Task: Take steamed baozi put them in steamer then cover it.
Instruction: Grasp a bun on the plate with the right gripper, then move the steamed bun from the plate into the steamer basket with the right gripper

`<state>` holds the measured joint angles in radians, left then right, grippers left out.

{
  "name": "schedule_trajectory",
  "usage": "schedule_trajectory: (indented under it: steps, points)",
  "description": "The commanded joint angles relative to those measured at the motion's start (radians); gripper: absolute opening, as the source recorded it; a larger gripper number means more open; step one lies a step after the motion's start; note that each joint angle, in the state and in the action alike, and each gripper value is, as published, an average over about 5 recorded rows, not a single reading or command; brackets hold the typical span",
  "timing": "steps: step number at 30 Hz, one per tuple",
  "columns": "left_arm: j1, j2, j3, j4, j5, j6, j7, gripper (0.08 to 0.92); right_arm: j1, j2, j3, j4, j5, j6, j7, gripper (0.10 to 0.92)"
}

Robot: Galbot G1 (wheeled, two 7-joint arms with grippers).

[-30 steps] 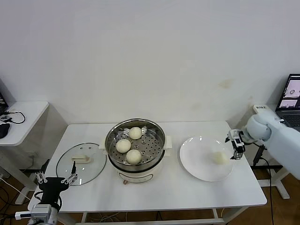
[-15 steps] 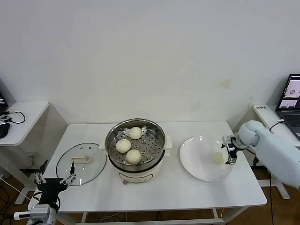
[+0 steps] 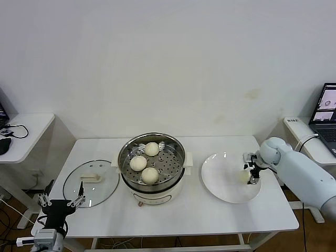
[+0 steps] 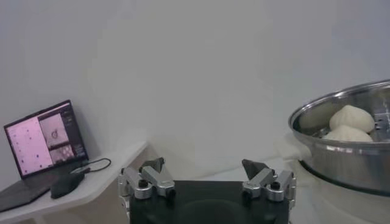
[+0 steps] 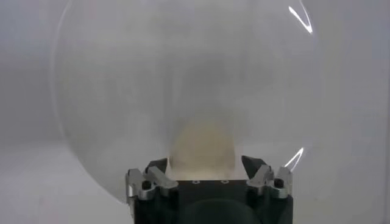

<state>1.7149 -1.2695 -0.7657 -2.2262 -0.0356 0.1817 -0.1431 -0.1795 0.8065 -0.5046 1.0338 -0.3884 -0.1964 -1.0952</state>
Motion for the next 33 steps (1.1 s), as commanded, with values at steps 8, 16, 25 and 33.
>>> schedule_trajectory:
  steps: [8,16,25,33]
  points:
    - [0.001,0.001,0.001,-0.007,0.000,0.000,0.000,0.823,0.051,-0.013,-0.041,0.022,0.037,-0.010,-0.024,0.630]
    - [-0.001,0.004,0.003,-0.011,-0.001,0.000,0.000,0.823,0.236,-0.070,-0.189,0.126,0.155,-0.048,-0.032,0.628]
    - [-0.006,0.009,0.012,-0.014,0.000,0.001,0.001,0.823,0.617,-0.051,-0.470,0.271,0.383,-0.140,-0.015,0.628]
    - [-0.008,0.013,0.014,-0.015,-0.002,0.000,0.001,0.823,0.840,0.071,-0.632,0.358,0.594,-0.262,0.050,0.636]
